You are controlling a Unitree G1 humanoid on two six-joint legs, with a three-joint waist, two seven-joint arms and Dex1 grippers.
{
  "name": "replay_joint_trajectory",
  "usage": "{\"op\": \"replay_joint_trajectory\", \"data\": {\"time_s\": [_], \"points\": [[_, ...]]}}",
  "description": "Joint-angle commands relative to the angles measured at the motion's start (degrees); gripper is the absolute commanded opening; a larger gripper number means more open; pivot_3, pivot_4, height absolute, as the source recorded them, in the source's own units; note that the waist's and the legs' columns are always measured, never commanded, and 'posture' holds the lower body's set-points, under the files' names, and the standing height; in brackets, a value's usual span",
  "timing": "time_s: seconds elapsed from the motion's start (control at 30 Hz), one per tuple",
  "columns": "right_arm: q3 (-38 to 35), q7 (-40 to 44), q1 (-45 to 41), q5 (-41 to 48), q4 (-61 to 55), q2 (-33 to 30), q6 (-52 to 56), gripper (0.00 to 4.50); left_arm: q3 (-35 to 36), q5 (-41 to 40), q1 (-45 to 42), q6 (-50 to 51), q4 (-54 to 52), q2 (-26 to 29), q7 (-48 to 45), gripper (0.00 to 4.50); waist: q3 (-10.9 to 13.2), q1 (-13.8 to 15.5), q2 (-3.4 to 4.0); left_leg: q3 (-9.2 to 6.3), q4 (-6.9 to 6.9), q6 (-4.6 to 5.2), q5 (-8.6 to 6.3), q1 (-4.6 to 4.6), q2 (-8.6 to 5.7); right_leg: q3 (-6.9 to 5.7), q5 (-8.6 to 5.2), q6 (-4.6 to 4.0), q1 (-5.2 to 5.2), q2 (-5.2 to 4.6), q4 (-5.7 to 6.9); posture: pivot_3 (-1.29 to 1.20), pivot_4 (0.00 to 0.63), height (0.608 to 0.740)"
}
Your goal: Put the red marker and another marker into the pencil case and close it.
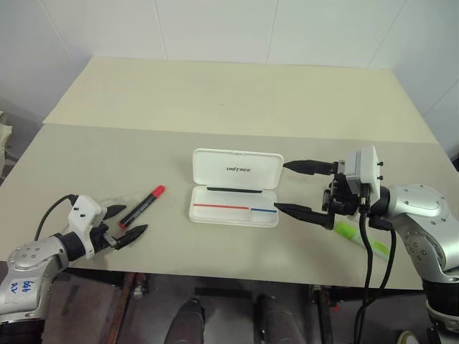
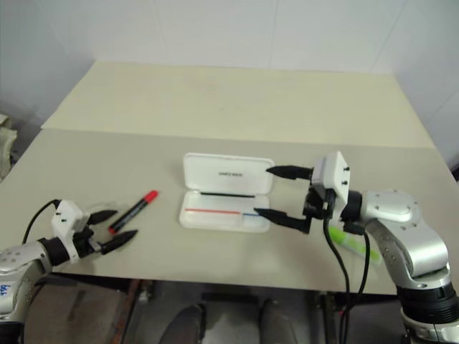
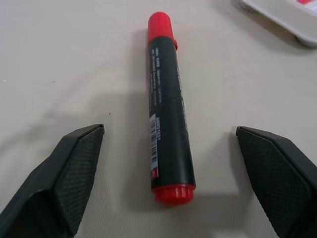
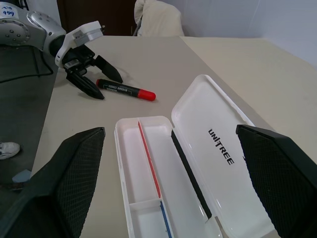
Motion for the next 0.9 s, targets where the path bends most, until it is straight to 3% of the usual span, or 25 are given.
{"op": "replay_joint_trajectory", "data": {"time_s": [0.03, 0.33, 0.63, 0.9], "points": [[-2.26, -0.51, 0.46, 1.49, -3.05, -0.77, 0.44, 4.50, -1.93, 0.32, -0.52, -0.30, 0.71, -1.25, 0.92, 3.57, -0.02, 0.32, 0.00, 0.00, 0.00, 0.00, 0.01, 0.01, 0.00, 0.00, 0.00, 0.00, 0.00, 0.00, 0.00, 0.00, 0.150, 0.740], [-2.03, -0.46, -0.09, 1.53, -3.04, -0.75, 1.04, 4.50, -2.22, -1.03, -0.78, -0.29, -0.55, -1.91, 0.80, 0.59, -0.02, 0.46, 0.00, 0.01, -0.03, -0.01, -0.01, -0.01, -0.01, 0.00, 0.01, 0.00, 0.03, -0.02, -0.11, 0.00, 0.150, 0.740], [-1.07, -0.05, -0.72, 0.99, -1.79, -0.05, 0.47, 4.50, 0.39, -7.08, -3.77, 4.18, -9.71, -3.04, 3.02, 0.58, -0.03, 0.37, -0.04, 0.00, -0.02, -0.02, -0.01, -0.03, 0.01, -0.01, 0.01, 0.01, 0.01, 0.01, -0.11, 0.00, 0.150, 0.740], [-0.57, -0.63, -0.59, 0.55, -1.36, 1.16, 0.08, 4.50, 1.68, -14.60, -0.70, 6.92, -20.67, 2.12, -4.40, 0.58, -0.03, -0.30, -0.04, 0.01, -0.05, -0.04, -0.03, -0.04, 0.02, 0.00, -0.01, -0.02, 0.00, 0.01, -0.15, 0.00, 0.150, 0.740]]}}
